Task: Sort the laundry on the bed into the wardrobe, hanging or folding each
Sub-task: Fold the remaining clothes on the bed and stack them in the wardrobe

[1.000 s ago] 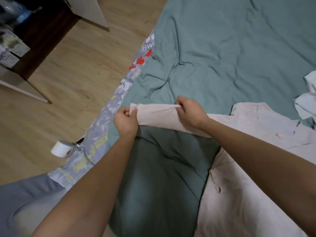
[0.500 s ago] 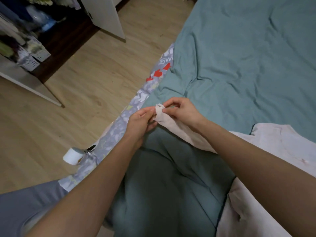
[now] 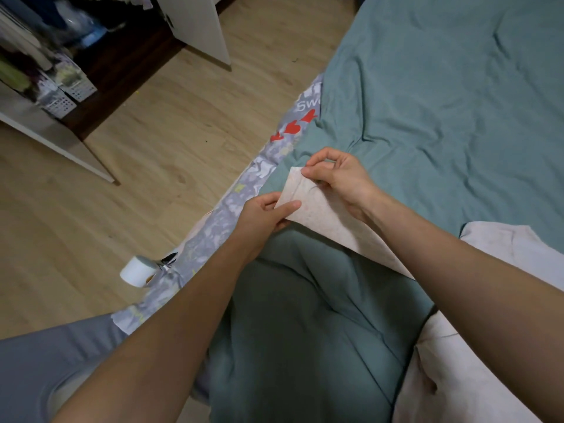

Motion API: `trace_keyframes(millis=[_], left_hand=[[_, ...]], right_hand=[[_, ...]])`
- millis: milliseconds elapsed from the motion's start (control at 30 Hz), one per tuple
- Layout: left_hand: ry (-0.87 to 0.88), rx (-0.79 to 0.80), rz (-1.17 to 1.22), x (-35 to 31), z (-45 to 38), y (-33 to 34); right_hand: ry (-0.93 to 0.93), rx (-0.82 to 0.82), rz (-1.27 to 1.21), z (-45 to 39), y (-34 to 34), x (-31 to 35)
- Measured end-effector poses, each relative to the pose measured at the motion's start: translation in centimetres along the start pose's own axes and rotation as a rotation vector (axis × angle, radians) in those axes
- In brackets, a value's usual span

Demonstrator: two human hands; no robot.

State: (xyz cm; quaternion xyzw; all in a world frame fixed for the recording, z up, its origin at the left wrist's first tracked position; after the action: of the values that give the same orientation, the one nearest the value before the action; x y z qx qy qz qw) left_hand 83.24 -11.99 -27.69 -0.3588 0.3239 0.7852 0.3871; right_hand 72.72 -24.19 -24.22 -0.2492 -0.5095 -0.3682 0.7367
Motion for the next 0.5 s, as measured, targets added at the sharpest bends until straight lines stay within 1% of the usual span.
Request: trace_keyframes(millis=[100, 167, 200, 267, 300, 333, 367, 433, 467, 500], left_hand=[[-0.046, -0.013, 0.084, 0.2, -0.4, -0.3], [-0.027, -0.032, 0.110, 0.1, -0.8, -0.4], [-0.010, -0.064, 0.080, 0.1, -1.1, -0.6], [0.040, -0.172, -0.001, 0.3, -1.6, -1.2], [0.074, -0.240, -0.026, 0.6, -1.8, -1.7], [0.119, -0.304, -0.052, 0.9, -1.9, -2.0], [0.179, -0.361, -0.106, 1.0, -1.9, -2.2], [0.318, -0.421, -0.314, 1.2, -1.5, -2.3], [0.359, -0.422, -0.435, 1.5, -1.5, -2.3], [0.352, -0.422, -0.570, 2.0, -1.6, -2.3]], right_hand=[[-0.018, 0.029, 0.132, 0.0, 1.3, 0.0], [-0.032, 0.076, 0.210, 0.0, 2.5, -0.4], [-0.036, 0.072, 0.232, 0.1, 2.8, -0.7], [-0.063, -0.020, 0.332, 0.2, 2.0, -1.6], [-0.078, -0.073, 0.441, 0.4, 1.0, -2.1], [-0.081, -0.084, 0.603, 0.7, -0.2, -2.8], [-0.067, -0.040, 0.806, 1.2, -1.4, -3.6], [0.030, 0.144, 1.185, 2.4, -4.0, -5.8], [0.094, 0.216, 1.322, 3.3, -5.4, -6.7], [0.137, 0.263, 1.420, 4.1, -6.7, -7.4]])
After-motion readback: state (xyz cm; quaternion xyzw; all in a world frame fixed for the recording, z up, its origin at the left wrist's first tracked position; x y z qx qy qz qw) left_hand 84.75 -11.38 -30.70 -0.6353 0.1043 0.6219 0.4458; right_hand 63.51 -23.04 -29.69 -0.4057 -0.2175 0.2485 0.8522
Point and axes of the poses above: each hand's wrist, its own z-axis away from the middle knuckle, its own y-axis out of the palm, x = y × z, the point moved 6 cm from there along -z, towards the middle knuckle, and after that the axes turned 8 degrees about z, right-handed, at the moved point
